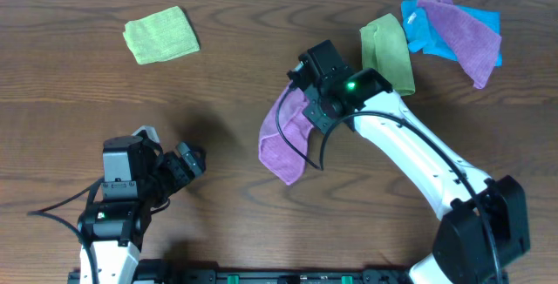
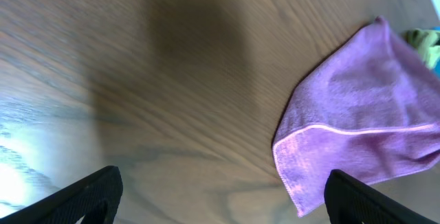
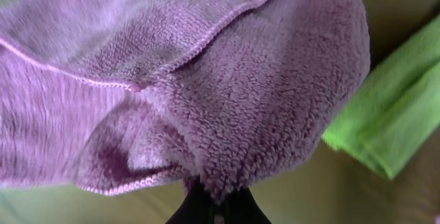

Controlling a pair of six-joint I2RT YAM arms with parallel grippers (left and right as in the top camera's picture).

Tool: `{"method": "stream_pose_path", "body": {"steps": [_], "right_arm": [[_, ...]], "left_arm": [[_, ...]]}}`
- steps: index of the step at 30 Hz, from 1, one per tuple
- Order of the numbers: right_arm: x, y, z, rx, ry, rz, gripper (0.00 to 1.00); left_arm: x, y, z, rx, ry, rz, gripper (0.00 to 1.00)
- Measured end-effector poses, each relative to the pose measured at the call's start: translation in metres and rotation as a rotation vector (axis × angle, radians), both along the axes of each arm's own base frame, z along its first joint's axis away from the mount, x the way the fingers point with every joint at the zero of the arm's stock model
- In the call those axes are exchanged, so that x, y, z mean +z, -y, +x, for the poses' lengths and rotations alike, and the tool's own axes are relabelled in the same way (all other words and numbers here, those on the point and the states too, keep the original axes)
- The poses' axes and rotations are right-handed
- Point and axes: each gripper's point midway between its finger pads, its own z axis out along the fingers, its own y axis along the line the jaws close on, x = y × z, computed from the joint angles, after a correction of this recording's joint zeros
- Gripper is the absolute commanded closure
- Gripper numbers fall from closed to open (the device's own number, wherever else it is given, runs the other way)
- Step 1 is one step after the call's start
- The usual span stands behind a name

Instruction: Fold the cloth

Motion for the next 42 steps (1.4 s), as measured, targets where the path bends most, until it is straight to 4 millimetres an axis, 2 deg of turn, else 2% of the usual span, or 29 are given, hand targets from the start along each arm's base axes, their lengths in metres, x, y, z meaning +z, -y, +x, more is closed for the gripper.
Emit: {"method": "stream_pose_path", "body": {"steps": [9, 12, 16, 20, 23, 26, 29, 32, 35, 40, 42], "right_arm": [[-0.005, 0.035, -0.028, -0.014, -0.101, -0.177, 0.83], [-0.002, 0.047, -0.030, -0.018, -0.094, -0.248, 0.75], [0.002, 0.053, -0.028, -0.012, -0.064, -0.317, 0.53], [0.005, 0.057, -0.027, -0.014, -0.048, -0.351, 0.42], [0.006, 0.059, -0.026, -0.024, -0.041, -0.360, 0.37], [0.003, 0.053, -0.027, -0.022, -0.050, -0.323, 0.35], [-0.004, 0.030, -0.027, -0.011, -0.070, -0.199, 0.36], [-0.014, 0.013, -0.018, -0.041, -0.071, -0.100, 0.38], [-0.030, 0.012, -0.008, -0.108, -0.092, -0.057, 0.39], [-0.066, 0.021, 0.008, -0.288, -0.178, 0.059, 0.41], [-0.074, 0.025, 0.014, -0.338, -0.207, 0.115, 0.41]], "left_arm": [[0.001, 0.006, -0.002, -0.017, -0.004, -0.034, 0.05], [0.002, 0.007, -0.002, -0.020, -0.003, -0.038, 0.05], [0.002, 0.007, -0.002, -0.021, -0.003, -0.040, 0.05], [0.002, 0.007, -0.002, -0.021, -0.003, -0.040, 0.05], [0.002, 0.007, -0.002, -0.021, -0.004, -0.040, 0.05], [0.002, 0.007, -0.002, -0.021, -0.003, -0.040, 0.05], [0.002, 0.007, -0.002, -0.021, -0.003, -0.040, 0.05], [0.002, 0.007, -0.002, -0.021, -0.003, -0.040, 0.05], [0.002, 0.007, -0.002, -0.021, -0.004, -0.040, 0.05], [0.002, 0.007, -0.002, -0.021, -0.004, -0.040, 0.05], [0.002, 0.007, -0.002, -0.021, -0.004, -0.040, 0.05]]}}
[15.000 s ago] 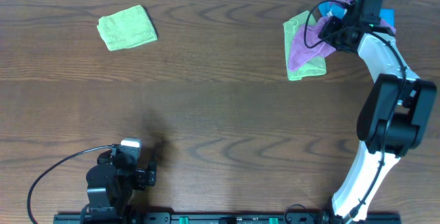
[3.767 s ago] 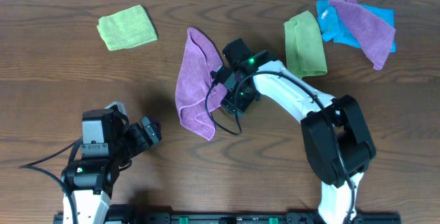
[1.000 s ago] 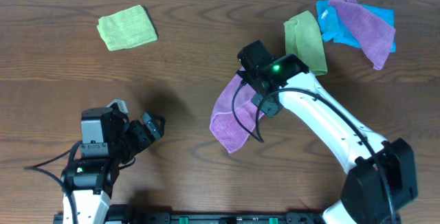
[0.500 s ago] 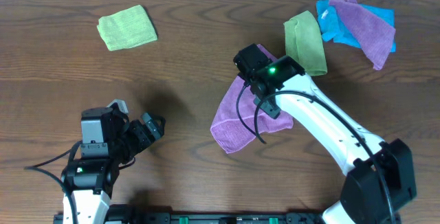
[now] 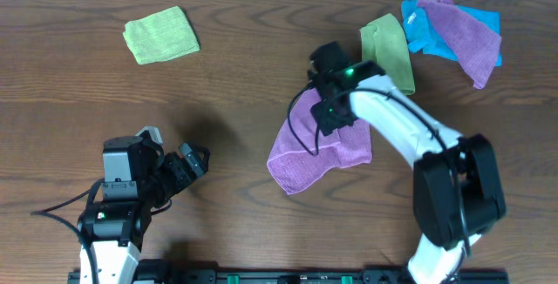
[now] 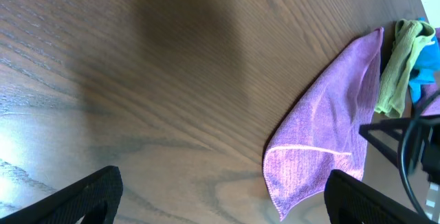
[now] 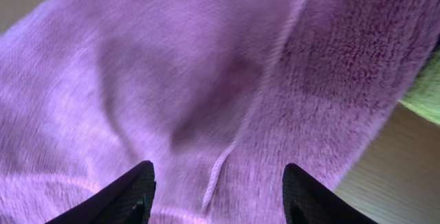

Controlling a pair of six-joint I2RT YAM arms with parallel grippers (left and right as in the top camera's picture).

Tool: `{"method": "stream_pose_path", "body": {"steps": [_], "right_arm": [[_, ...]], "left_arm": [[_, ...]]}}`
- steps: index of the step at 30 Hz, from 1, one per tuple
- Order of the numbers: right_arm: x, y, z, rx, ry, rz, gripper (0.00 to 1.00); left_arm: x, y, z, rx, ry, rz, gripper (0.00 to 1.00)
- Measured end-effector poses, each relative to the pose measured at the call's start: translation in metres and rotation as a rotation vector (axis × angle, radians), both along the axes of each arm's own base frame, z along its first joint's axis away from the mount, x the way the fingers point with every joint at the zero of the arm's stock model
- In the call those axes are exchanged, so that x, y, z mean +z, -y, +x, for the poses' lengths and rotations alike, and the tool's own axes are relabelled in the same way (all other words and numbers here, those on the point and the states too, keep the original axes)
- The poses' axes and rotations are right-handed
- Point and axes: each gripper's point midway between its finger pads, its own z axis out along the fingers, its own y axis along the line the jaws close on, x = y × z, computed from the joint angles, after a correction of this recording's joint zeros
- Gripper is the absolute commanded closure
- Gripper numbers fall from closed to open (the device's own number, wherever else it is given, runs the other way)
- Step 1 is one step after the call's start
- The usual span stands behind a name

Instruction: Fold the cloth

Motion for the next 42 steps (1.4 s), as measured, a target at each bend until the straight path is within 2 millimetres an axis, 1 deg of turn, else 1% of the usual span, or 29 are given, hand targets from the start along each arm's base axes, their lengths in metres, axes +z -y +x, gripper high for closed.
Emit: {"method": "stream_pose_path", "body": {"steps": [2, 5, 9, 11, 15, 20, 26, 32, 42], "right_arm": [[-0.004, 0.003, 0.009, -0.056, -0.007, 0.071, 0.39], [-0.003, 0.008, 0.018, -0.109, -0.011, 0.154, 0.39], [-0.003, 0.005, 0.021, -0.137, -0.032, 0.238, 0.39], [-0.006, 0.003, 0.020, -0.144, -0.052, 0.266, 0.39], [-0.017, -0.002, 0.016, -0.150, -0.096, 0.292, 0.39], [-0.024, -0.007, 0.017, -0.147, -0.109, 0.316, 0.39], [-0.026, -0.011, 0.018, -0.143, -0.113, 0.340, 0.43], [-0.026, -0.012, 0.018, -0.144, -0.115, 0.344, 0.49], [-0.025, -0.017, 0.017, -0.139, -0.128, 0.376, 0.50]], "left_arm": [[0.000, 0.000, 0.000, 0.000, 0.000, 0.000, 0.05], [0.000, 0.000, 0.000, 0.000, 0.000, 0.000, 0.05], [0.000, 0.000, 0.000, 0.000, 0.000, 0.000, 0.05], [0.000, 0.000, 0.000, 0.000, 0.000, 0.000, 0.05], [0.000, 0.000, 0.000, 0.000, 0.000, 0.000, 0.05], [0.000, 0.000, 0.000, 0.000, 0.000, 0.000, 0.05], [0.000, 0.000, 0.000, 0.000, 0.000, 0.000, 0.05], [0.000, 0.000, 0.000, 0.000, 0.000, 0.000, 0.05], [0.000, 0.000, 0.000, 0.000, 0.000, 0.000, 0.05]]}}
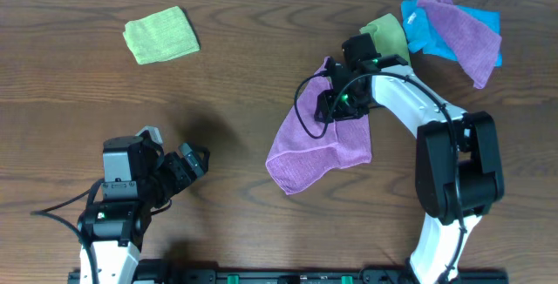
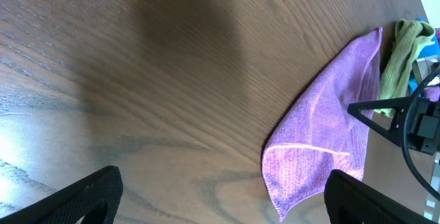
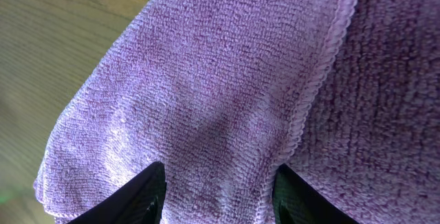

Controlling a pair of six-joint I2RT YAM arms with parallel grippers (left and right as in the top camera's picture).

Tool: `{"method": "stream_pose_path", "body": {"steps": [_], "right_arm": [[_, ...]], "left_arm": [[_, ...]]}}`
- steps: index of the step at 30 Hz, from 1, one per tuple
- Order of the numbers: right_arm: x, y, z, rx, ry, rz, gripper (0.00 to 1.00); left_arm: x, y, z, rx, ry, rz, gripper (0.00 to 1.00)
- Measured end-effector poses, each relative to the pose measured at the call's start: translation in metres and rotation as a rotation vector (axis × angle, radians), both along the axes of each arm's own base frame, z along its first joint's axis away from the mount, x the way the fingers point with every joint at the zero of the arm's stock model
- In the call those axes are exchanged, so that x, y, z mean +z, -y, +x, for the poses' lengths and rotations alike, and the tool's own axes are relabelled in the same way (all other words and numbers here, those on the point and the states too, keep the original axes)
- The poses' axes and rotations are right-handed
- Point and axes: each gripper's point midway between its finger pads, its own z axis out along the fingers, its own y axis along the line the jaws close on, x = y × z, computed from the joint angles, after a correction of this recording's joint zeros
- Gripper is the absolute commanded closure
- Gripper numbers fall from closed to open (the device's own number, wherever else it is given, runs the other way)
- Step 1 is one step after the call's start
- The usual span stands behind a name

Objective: Fold the cloth
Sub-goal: 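Spread the purple cloth flat on the table center, release right gripper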

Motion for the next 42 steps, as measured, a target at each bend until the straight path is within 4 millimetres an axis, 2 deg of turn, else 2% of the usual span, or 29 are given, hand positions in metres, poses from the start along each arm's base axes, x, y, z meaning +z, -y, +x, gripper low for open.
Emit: {"method": "stream_pose_path", "body": {"steps": [2, 4, 7, 11, 12, 19, 22, 29, 35, 42], "right_arm": [[-0.001, 0.000, -0.001, 0.001, -0.002, 0.002, 0.54], [-0.002, 0.000, -0.002, 0.001, -0.005, 0.003, 0.63], [-0.005, 0.000, -0.006, 0.005, -0.015, 0.006, 0.70], [-0.007, -0.002, -0.009, 0.016, -0.021, 0.020, 0.96], [-0.007, -0.003, -0.009, 0.025, -0.016, 0.026, 0.98], [-0.001, -0.024, -0.005, 0.097, 0.036, 0.087, 0.99], [0.001, -0.043, -0.008, 0.147, 0.064, 0.107, 0.99], [0.013, -0.103, -0.017, 0.269, 0.149, 0.189, 0.99], [0.032, -0.149, -0.002, 0.285, 0.293, 0.280, 0.99], [0.053, -0.180, 0.017, 0.232, 0.398, 0.372, 0.99]], "left_arm": [[0.000, 0.000, 0.000, 0.000, 0.000, 0.000, 0.05], [0.000, 0.000, 0.000, 0.000, 0.000, 0.000, 0.05], [0.000, 0.000, 0.000, 0.000, 0.000, 0.000, 0.05], [0.000, 0.000, 0.000, 0.000, 0.000, 0.000, 0.05], [0.000, 0.000, 0.000, 0.000, 0.000, 0.000, 0.05], [0.000, 0.000, 0.000, 0.001, 0.000, 0.001, 0.05], [0.000, -0.001, 0.000, 0.003, 0.001, 0.004, 0.05], [0.000, -0.002, 0.002, 0.007, 0.007, 0.010, 0.05], [0.000, -0.003, 0.002, 0.012, 0.007, 0.016, 0.05], [0.000, -0.003, 0.002, 0.012, 0.007, 0.016, 0.05]]}}
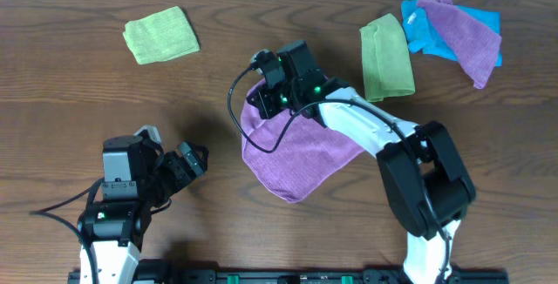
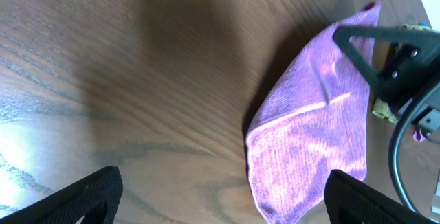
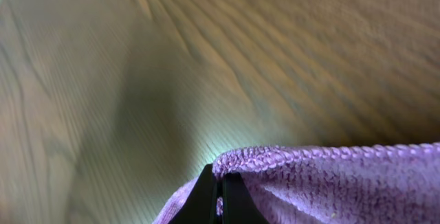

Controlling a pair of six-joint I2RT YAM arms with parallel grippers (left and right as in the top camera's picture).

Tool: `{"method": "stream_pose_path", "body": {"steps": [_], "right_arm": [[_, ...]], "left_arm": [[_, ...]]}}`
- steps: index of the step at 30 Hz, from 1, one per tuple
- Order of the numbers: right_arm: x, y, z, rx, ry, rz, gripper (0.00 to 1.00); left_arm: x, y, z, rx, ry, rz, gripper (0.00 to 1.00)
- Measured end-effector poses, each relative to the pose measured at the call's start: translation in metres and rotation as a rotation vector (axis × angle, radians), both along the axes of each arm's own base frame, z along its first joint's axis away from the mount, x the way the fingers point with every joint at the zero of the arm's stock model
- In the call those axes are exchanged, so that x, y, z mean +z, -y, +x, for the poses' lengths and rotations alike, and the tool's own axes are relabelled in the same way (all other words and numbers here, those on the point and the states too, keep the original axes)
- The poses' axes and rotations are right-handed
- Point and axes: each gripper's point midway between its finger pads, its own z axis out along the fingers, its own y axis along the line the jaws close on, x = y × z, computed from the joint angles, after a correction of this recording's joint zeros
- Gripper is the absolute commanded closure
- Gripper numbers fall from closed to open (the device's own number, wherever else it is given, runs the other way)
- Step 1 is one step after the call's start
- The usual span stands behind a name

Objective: Fold the cloth
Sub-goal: 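Spread the purple cloth flat on the table center, release right gripper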

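Note:
A purple cloth [image 1: 296,149] lies spread on the wooden table in the middle of the overhead view, its near corner pointing down. My right gripper [image 1: 264,95] is shut on the cloth's far left edge [image 3: 330,157], the hem pinched between the closed black fingertips [image 3: 221,191]. The same cloth [image 2: 313,141] shows at the right of the left wrist view. My left gripper [image 1: 193,159] rests open at the lower left, well apart from the cloth, with both fingers [image 2: 82,195] over bare wood.
A folded green cloth [image 1: 160,34] lies at the far left. An olive-green cloth [image 1: 386,57] sits right of centre at the back, with a blue cloth [image 1: 432,31] and another purple cloth [image 1: 466,27] heaped at the back right corner.
My right gripper was open over the cloth near the olive-green cloth. Now it is shut on the cloth's edge farther left, and the cloth lies shifted left and more spread out.
First my right gripper held the bunched purple cloth, pinched shut. Then it stood open over the cloth laid flat on the table, and stayed open while farther back. Now it grips the left edge, with the cloth drawn leftward. The left arm stayed still throughout.

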Motion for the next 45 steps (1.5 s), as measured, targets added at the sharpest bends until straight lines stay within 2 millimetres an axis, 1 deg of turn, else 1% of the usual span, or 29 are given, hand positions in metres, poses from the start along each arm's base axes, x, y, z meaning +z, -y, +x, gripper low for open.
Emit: {"method": "stream_pose_path", "body": {"steps": [2, 4, 6, 8, 9, 14, 17, 19, 20, 22, 23, 24, 26, 30, 34, 36, 39, 42, 45], "right_arm": [[-0.002, -0.008, 0.001, -0.005, -0.003, 0.024, 0.99], [-0.015, -0.017, -0.005, 0.006, -0.037, 0.030, 0.99], [-0.028, -0.024, -0.014, 0.025, -0.073, 0.030, 0.99], [-0.042, -0.033, -0.028, 0.055, -0.114, 0.024, 0.99], [-0.046, -0.039, -0.036, 0.076, -0.129, 0.024, 0.99], [-0.043, -0.064, -0.067, 0.169, -0.154, 0.052, 0.99], [-0.041, -0.075, -0.084, 0.219, -0.169, 0.066, 0.94], [-0.039, -0.083, -0.097, 0.251, -0.187, 0.077, 0.83], [-0.037, -0.088, -0.104, 0.276, -0.192, 0.087, 0.75], [-0.035, -0.093, -0.114, 0.306, -0.206, 0.098, 0.61], [-0.034, -0.095, -0.118, 0.320, -0.212, 0.104, 0.46], [-0.033, -0.096, -0.121, 0.332, -0.217, 0.111, 0.28], [-0.032, -0.098, -0.124, 0.341, -0.221, 0.116, 0.25], [-0.031, -0.097, -0.124, 0.347, -0.226, 0.124, 0.24], [-0.032, -0.089, -0.113, 0.322, -0.230, 0.126, 0.25], [-0.032, -0.082, -0.102, 0.295, -0.224, 0.123, 0.25], [-0.030, -0.067, -0.081, 0.241, -0.201, 0.114, 0.26], [-0.020, -0.047, -0.056, 0.170, -0.167, 0.101, 0.27], [-0.007, -0.027, -0.039, 0.109, -0.137, 0.070, 0.27]], "left_arm": [[0.000, 0.000, 0.000, 0.000, 0.000, 0.000, 0.05], [0.000, 0.000, 0.000, 0.000, 0.000, 0.000, 0.05], [0.000, 0.000, 0.000, 0.000, 0.000, 0.000, 0.05], [0.000, -0.001, 0.000, 0.003, 0.000, 0.004, 0.05], [-0.001, -0.002, 0.000, 0.007, 0.000, 0.010, 0.05], [-0.003, -0.010, 0.002, 0.037, -0.001, 0.051, 0.05], [-0.004, -0.017, 0.003, 0.060, -0.002, 0.082, 0.05], [-0.006, -0.023, 0.003, 0.083, -0.003, 0.112, 0.05], [-0.006, -0.026, 0.004, 0.093, -0.003, 0.125, 0.05], [-0.007, -0.032, 0.004, 0.114, -0.004, 0.145, 0.05], [-0.007, -0.035, 0.005, 0.127, -0.003, 0.152, 0.05], [-0.007, -0.039, 0.005, 0.139, -0.003, 0.157, 0.05], [-0.006, -0.045, 0.006, 0.161, -0.002, 0.164, 0.05], [-0.004, -0.054, 0.008, 0.191, 0.005, 0.169, 0.05], [0.001, -0.057, 0.010, 0.188, 0.020, 0.181, 0.04], [0.002, -0.057, 0.011, 0.181, 0.027, 0.189, 0.05], [0.004, -0.062, 0.011, 0.176, 0.030, 0.216, 0.05], [0.007, -0.064, 0.008, 0.156, 0.022, 0.244, 0.03], [0.019, -0.065, 0.006, 0.139, 0.019, 0.270, 0.01]]}}
